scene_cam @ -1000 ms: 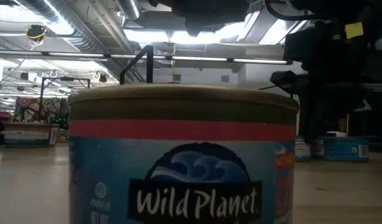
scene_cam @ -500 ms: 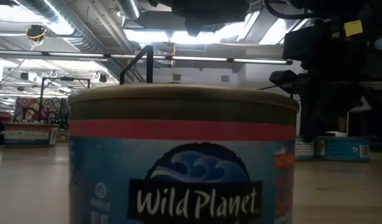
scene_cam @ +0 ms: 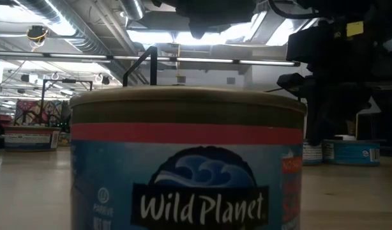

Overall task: Stack canned seafood by type on shelf
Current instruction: Put the yellow and blue tuna can on the shelf

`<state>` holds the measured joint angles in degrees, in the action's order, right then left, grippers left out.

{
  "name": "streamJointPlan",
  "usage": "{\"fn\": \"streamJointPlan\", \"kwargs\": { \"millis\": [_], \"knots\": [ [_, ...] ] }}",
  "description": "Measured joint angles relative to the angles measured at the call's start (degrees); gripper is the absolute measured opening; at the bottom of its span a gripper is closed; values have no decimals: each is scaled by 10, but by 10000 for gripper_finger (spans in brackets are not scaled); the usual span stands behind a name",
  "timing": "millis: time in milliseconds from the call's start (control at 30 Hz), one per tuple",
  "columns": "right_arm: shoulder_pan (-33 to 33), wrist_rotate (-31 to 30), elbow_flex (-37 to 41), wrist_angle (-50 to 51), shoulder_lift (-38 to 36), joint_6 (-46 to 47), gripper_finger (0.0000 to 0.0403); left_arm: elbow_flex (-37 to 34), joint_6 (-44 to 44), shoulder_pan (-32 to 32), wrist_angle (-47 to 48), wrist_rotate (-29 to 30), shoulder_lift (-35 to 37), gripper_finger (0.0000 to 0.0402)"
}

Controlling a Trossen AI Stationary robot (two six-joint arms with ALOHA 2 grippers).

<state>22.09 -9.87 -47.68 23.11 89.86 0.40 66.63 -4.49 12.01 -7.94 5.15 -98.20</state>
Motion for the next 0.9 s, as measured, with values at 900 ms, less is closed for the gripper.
{"fn": "streamJointPlan", "kwargs": {
  "millis": [900],
  "knots": [
    [0, -16, 0, -109, 0, -23, 0, 0, 1, 1, 32, 0, 48, 86]
  ]
}}
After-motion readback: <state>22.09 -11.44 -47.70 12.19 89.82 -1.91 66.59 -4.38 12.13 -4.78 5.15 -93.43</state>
